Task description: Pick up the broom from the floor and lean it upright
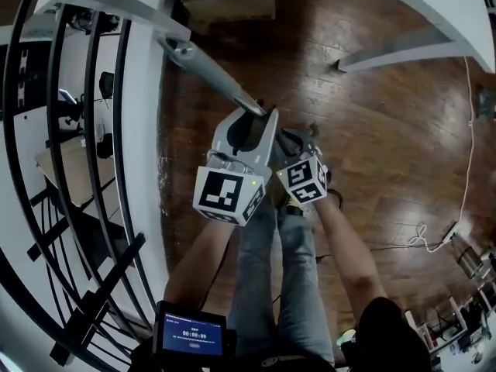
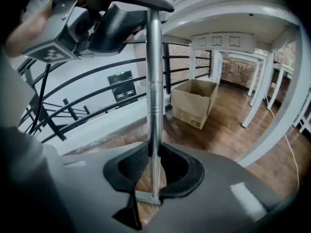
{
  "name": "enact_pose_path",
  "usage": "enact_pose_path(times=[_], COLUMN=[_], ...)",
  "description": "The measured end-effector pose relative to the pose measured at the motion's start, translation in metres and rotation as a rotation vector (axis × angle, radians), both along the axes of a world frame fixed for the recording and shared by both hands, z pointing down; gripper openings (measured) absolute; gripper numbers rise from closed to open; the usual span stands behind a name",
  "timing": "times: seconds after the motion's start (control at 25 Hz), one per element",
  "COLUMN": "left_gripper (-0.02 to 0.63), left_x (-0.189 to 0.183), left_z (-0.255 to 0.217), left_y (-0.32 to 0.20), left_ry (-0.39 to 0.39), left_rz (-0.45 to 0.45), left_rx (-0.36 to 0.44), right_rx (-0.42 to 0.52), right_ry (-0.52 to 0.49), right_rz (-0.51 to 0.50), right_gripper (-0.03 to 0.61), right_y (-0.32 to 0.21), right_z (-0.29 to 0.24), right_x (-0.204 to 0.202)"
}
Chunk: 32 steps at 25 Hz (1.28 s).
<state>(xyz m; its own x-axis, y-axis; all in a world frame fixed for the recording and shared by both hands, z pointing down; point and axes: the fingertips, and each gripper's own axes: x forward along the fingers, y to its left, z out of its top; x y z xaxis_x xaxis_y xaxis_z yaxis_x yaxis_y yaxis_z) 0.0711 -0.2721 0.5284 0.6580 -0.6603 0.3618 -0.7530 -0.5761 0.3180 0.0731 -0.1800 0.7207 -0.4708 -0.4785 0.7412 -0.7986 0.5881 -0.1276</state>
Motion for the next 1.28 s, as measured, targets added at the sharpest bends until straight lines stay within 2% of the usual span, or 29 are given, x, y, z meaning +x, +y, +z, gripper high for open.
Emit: enact_pose_path(times=[0.2, 0.36, 0.6, 0.92, 1.28], left_gripper=[0.097, 0.097, 0.097, 0.097, 0.098], left_x=[0.049, 0.072, 0.089, 0.105, 0.115], left_z=[-0.038, -0.034, -0.008, 0.013, 0.018], left_y=[-0.02, -0.026, -0.036, -0.054, -0.063], left_ry=[-0.066, -0.1, -0.129, -0.141, -0.151], left_rz=[0.239, 0.319, 0.339, 0.34, 0.322], left_rx=[0.065, 0.069, 0.058, 0.046, 0.062], right_rx=[-0.02, -0.057, -0.093, -0.101, -0.101], right_ry=[-0.055, -0.074, -0.013, -0.084, -0.096], right_rz=[0.228, 0.294, 0.336, 0.37, 0.374], right_gripper=[0.081, 0.082, 0.084, 0.083, 0.084], right_y=[-0.031, -0.041, -0.055, -0.074, -0.083], right_z=[-0.032, -0.028, 0.001, 0.018, 0.021], right_x=[0.015, 0.024, 0.048, 0.054, 0.061])
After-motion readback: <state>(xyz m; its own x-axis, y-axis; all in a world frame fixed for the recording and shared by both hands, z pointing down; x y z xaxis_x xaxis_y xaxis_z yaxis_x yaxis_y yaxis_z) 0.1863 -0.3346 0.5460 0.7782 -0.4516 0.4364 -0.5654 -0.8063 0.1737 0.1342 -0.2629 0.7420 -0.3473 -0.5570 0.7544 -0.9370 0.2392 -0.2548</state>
